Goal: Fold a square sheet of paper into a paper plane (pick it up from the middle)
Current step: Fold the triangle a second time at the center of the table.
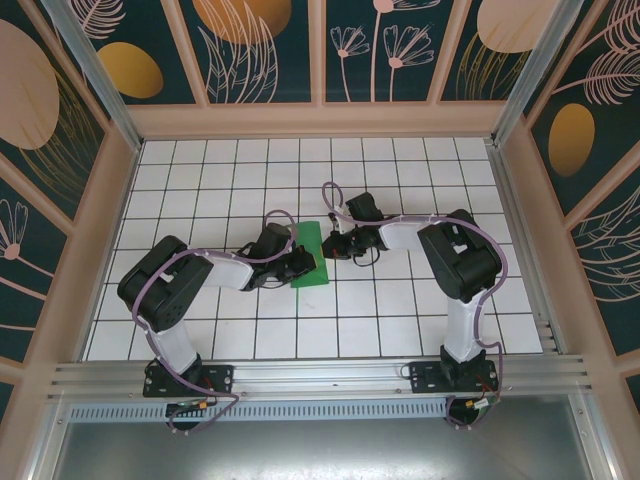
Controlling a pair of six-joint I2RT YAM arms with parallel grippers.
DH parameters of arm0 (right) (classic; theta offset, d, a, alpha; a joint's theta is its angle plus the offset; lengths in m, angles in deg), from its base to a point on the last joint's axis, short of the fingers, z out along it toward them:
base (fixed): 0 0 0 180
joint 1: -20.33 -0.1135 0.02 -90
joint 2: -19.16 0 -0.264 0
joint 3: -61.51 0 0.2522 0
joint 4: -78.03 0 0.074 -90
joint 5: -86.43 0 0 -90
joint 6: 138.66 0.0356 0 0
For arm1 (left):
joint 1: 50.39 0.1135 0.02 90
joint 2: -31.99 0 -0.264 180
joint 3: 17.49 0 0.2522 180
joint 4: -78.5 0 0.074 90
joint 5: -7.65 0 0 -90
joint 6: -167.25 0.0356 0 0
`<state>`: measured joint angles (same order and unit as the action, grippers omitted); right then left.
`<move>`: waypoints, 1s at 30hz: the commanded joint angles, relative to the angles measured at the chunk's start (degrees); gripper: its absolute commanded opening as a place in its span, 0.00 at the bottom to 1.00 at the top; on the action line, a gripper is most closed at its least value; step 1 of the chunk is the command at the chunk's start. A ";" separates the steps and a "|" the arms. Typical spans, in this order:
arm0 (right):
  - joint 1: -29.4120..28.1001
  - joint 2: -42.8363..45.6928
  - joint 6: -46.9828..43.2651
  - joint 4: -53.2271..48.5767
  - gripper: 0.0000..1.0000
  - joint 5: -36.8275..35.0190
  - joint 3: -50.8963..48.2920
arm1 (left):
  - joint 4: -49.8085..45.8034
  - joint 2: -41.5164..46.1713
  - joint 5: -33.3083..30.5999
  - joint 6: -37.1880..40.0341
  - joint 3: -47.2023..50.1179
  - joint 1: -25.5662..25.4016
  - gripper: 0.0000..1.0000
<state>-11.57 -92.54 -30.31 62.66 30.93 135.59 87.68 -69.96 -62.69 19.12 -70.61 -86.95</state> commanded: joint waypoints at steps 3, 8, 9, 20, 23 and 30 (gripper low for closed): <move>0.26 -0.09 0.67 -2.13 0.06 -1.85 1.37 | -2.71 -0.96 -1.88 0.73 -0.07 -0.35 0.10; 0.26 4.51 4.03 -2.26 0.19 -4.38 1.13 | -2.79 -0.88 -2.67 -0.05 0.84 -0.36 0.09; 0.26 5.70 4.55 -2.33 0.22 -4.89 0.77 | -2.72 -0.88 -2.77 -0.16 0.99 -0.44 0.09; -0.23 13.78 6.46 -3.61 0.28 -3.93 -7.81 | -1.60 0.04 -4.10 -1.03 1.49 -0.80 0.09; -0.42 13.58 8.05 -1.93 0.30 -0.90 -9.61 | -0.59 0.91 -4.10 -0.95 1.77 -1.05 0.09; -0.44 11.95 11.70 1.82 0.32 0.55 -9.48 | 1.46 3.42 -3.33 2.45 3.64 -1.07 0.10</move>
<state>-11.81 -79.77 -21.02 61.87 29.78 125.77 88.99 -68.12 -65.33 18.97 -68.18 -87.82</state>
